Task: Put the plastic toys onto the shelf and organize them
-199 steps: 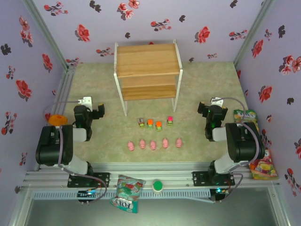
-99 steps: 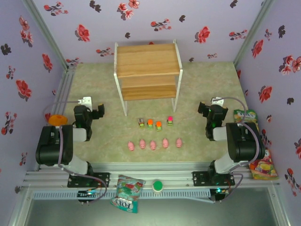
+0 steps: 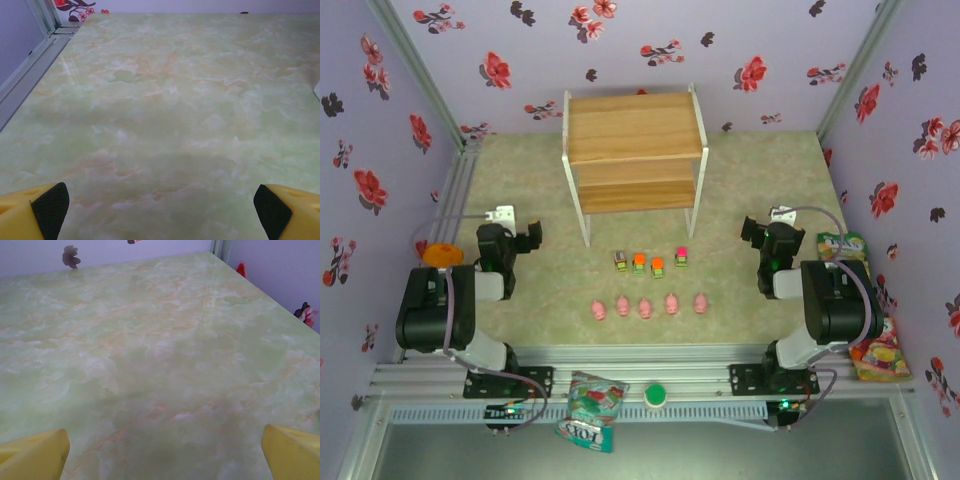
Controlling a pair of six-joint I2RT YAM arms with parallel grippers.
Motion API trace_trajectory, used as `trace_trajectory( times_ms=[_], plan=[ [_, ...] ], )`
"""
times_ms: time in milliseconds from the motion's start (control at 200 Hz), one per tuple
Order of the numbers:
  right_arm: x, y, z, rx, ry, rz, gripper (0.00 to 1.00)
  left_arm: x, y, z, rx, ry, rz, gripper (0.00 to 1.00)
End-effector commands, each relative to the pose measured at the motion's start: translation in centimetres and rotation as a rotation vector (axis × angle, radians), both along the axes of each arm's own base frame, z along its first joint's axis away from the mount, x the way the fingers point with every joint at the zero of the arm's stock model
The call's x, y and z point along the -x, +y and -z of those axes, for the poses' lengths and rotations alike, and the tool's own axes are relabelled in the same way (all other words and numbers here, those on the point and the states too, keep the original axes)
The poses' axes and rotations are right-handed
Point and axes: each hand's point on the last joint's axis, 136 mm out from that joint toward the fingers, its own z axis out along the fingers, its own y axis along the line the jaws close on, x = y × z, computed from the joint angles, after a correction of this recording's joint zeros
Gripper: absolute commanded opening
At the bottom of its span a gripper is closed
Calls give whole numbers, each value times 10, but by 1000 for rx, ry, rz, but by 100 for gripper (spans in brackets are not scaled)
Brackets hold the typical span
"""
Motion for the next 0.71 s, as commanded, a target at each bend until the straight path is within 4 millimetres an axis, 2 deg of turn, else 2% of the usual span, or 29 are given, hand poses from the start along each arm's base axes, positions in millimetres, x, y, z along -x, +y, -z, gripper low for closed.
trace_trajectory(
  times_ms=[0,175,275,305,500,615,700],
  plan=[
    [-5,0,-6,-17,-23,1,99,-1,3,-11,-18,-48,-13,100],
    [0,2,-10,-16,-60,-9,99,11,8,-31,-38,-130,-57,100],
    [5,-3,-15,-9,-80,22,99,14,2,-46,-67,-161,-48,100],
    [7,-6,-17,-11,-86,40,99,22,1,-39,-81,-146,-49,100],
    [9,-10,-31,-7,-75,71,99,35,-5,-59,-160,-197,-82,100],
    [15,-20,-41,19,-71,150,99,40,-22,-72,-227,-206,-59,100],
    [18,-22,-49,46,-66,193,99,43,-38,-91,-262,-219,-39,100]
  ],
)
